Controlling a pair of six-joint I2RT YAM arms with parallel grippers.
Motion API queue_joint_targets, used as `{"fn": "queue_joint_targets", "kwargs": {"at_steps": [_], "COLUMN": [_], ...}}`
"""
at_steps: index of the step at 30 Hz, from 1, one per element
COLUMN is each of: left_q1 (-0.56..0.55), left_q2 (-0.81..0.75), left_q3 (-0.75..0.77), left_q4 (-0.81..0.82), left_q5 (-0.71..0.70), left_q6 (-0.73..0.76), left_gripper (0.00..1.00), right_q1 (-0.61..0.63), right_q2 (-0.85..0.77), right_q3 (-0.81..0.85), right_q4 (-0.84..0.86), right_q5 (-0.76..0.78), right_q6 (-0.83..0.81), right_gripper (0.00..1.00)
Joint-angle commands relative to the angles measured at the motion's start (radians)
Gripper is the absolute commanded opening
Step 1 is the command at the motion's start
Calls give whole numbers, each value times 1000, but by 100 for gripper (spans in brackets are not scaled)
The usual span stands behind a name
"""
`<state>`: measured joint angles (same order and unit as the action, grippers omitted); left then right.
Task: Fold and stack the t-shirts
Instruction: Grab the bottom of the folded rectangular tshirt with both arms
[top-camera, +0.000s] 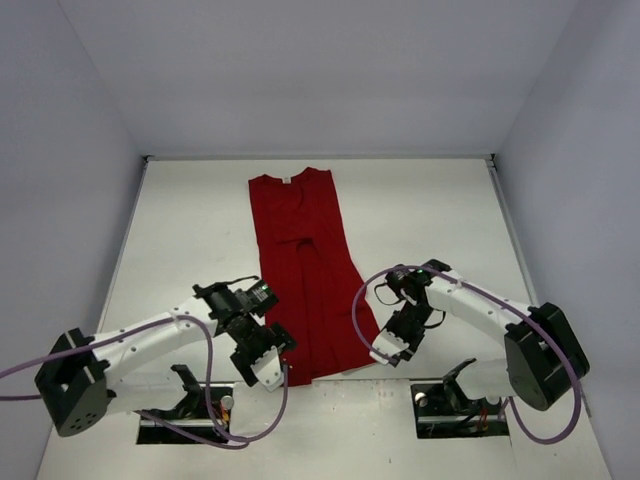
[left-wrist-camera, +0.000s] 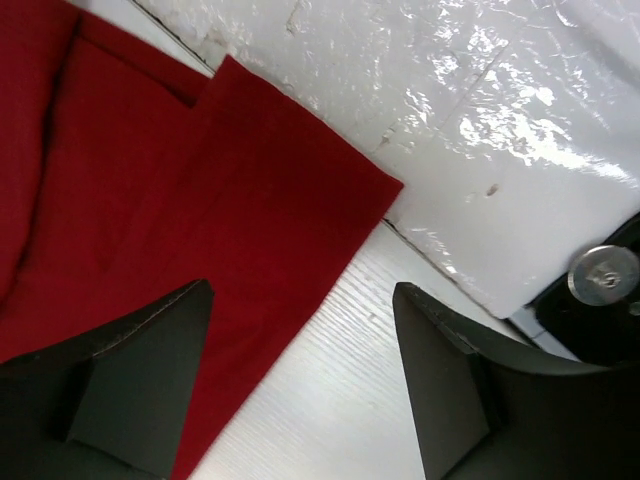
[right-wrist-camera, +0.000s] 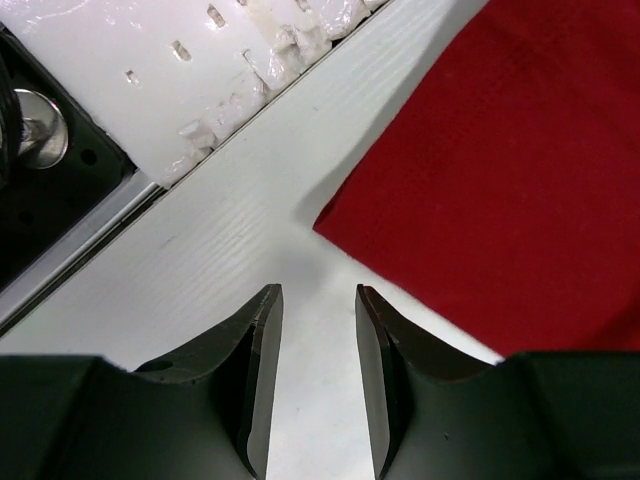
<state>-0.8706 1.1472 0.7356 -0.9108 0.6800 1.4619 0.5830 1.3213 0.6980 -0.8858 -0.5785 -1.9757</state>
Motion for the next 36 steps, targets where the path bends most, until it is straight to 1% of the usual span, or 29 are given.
{"fn": "queue_joint_targets", "kwargs": {"at_steps": [1,6,11,17,19,20,22,26,30,36], "left_q1": [-27,-100,-148,-175,-184,-186,-186,-188,-190,-211], "left_q2": [88,108,122,167,181,195,205,207,230,238], "left_q3": [80,65,44,59,71,78,80,80,68,47], "left_q4": [-23,-28,-28,-26,-28,-30,-31,-53,-83,-82], "left_q5": [68,44,22,-5,-12,-21,-31,-72,-108,-94], "left_q6": [178,238,271,260,238,222,211,241,294,311], "left_gripper": [68,59,58,54,50,46,44,43,42,40], "right_q1": [31,53,83,100,100,100,102,107,111,113], "right_q2": [59,87,73,44,36,25,12,-4,21,47], "right_q3": [-6,-22,-66,-122,-142,-155,-172,-192,-181,-166], "right_q4": [34,129,174,233,247,254,264,274,274,275], "right_q5": [-14,-43,-31,-18,-14,-13,-12,-3,-7,-28], "right_q6": [-721,-723,-723,-723,-723,-724,-724,-723,-721,-723], "right_gripper": [33,31,31,32,32,31,30,26,24,20]}}
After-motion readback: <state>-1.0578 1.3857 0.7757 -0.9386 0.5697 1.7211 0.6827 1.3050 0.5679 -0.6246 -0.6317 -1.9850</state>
